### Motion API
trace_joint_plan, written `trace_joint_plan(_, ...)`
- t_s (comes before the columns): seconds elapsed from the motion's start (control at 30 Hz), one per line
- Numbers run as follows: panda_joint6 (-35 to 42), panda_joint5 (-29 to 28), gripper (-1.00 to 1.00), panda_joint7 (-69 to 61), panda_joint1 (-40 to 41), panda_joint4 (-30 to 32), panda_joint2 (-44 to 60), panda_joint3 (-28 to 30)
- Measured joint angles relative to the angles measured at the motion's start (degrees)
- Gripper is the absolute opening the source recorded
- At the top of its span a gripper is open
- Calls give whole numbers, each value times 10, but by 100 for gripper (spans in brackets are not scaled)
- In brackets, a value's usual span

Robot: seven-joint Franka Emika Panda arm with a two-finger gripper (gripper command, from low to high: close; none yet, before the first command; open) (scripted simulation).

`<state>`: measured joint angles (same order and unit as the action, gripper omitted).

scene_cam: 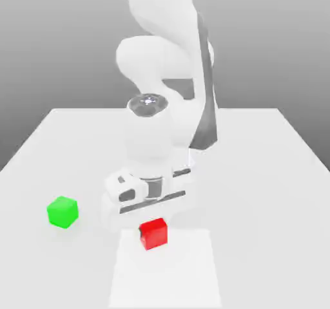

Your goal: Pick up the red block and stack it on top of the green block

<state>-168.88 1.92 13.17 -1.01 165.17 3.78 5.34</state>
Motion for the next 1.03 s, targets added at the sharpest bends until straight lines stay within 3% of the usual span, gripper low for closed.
trace_joint_plan(0.17,77,-42,-100,-4,28,10,-88,19)
trace_joint_plan(0.53,157,-135,-100,-265,197,-3,-160,205)
trace_joint_plan(0.87,79,75,-100,-437,133,-12,-48,237)
trace_joint_plan(1.03,26,96,-100,-452,132,-11,-2,237)
